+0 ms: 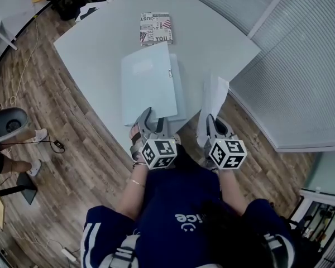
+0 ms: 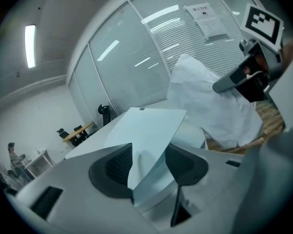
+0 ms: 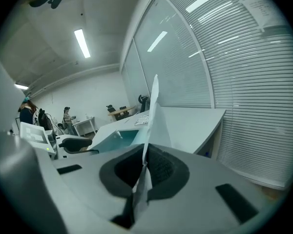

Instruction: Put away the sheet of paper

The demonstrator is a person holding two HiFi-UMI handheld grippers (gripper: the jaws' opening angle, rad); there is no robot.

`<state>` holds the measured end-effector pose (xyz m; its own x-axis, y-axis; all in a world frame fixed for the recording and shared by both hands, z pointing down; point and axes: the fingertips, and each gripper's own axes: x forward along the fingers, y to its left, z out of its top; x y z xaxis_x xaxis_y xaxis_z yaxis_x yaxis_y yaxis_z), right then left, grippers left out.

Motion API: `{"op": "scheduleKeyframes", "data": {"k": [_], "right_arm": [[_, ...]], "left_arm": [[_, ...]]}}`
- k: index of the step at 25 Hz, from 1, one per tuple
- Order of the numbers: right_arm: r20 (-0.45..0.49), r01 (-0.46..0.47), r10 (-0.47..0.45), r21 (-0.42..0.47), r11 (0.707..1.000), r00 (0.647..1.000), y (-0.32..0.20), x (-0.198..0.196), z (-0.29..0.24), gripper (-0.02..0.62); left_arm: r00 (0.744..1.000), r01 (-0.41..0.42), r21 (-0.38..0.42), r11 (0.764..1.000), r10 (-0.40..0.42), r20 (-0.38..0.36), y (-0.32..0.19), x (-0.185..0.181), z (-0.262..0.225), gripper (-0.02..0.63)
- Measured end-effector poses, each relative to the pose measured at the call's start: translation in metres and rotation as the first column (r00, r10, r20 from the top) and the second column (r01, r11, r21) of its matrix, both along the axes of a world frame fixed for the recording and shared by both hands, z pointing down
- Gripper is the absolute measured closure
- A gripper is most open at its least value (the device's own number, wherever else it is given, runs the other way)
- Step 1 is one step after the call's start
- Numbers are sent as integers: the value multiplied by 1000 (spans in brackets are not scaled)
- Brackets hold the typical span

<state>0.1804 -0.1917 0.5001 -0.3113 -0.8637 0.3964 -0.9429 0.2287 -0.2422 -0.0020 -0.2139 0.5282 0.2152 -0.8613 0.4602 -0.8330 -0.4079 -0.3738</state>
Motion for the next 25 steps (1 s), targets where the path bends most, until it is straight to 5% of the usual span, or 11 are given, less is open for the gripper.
{"op": "scheduleKeyframes", "data": {"k": [3, 11, 16, 25], "right_arm": [[3, 15, -15, -7, 1000, 1000, -5, -3, 3, 588], [-16, 39, -39, -1, 999, 999, -20, -3, 2, 588], [-40, 59, -58, 23, 998, 998, -31, -7, -11, 588], [20, 196, -196, 36, 980, 980, -53, -46, -56, 588]], "left_arm": [[993, 7, -13, 1000, -9, -117, -4, -1, -7, 399], [950, 116, 60, 991, -93, -297, -5, -24, -46, 541], [826, 275, 61, 960, -203, -526, -4, -70, -73, 566], [696, 504, 34, 863, -383, -607, 11, -145, -74, 589]]}}
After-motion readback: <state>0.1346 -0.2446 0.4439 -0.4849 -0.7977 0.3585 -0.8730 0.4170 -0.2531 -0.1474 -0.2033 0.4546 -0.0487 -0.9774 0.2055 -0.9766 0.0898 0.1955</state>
